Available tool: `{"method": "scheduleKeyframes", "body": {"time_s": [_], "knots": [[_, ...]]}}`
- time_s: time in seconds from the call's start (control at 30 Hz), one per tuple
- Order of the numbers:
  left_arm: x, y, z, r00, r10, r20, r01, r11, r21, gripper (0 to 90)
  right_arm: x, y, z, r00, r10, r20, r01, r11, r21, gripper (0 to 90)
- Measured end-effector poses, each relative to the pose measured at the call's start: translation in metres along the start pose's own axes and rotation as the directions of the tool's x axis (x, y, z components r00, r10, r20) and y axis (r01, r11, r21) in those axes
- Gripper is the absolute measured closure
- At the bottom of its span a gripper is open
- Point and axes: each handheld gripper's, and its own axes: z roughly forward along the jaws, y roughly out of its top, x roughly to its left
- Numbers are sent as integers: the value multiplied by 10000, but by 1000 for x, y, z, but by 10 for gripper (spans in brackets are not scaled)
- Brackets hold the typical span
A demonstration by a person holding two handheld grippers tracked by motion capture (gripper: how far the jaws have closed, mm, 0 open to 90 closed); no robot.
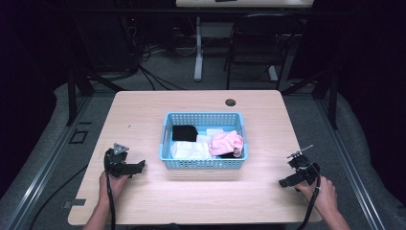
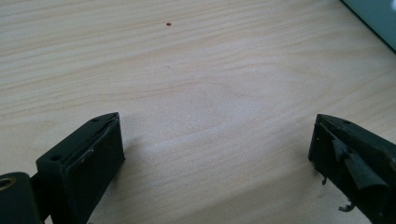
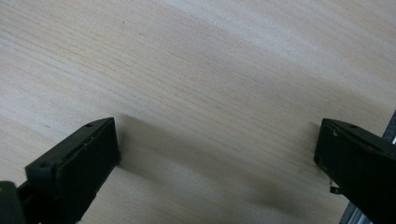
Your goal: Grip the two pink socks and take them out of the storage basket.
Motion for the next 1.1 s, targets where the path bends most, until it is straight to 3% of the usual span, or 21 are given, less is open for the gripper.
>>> {"method": "scheduleKeyframes", "body": {"time_s": [0.23, 0.3, 0.33, 0.47, 0.77, 1.1], "knots": [[0, 0, 0, 10000, 3, -34, -3, 10000, -26, 30, 0, 5, 0, 10000, -75, 46, 73, 9992, 381, 0], [0, 0, 0, 10000, -26, -37, 26, 10000, -48, 30, 2, 5, 2, 9998, 145, -106, -142, 9996, 258, 0], [0, 0, 0, 10000, 2, -39, -3, 10000, -49, 30, 1, 8, 1, 9998, -167, -61, 170, 9985, 529, 0], [-1, 0, 0, 10000, 19, -49, -19, 10000, -47, 30, 3, 11, -3, 9991, -271, -316, 287, 9984, 493, 13], [0, 0, 0, 10000, 4, -20, -4, 10000, -26, 31, 14, 25, -33, 9966, -610, -545, 585, 9972, -476, 37], [0, 0, 0, 10000, 12, -13, -12, 10000, -20, 31, 36, 48, -58, 9888, -1241, -830, 1162, 9887, -944, 46]]}}
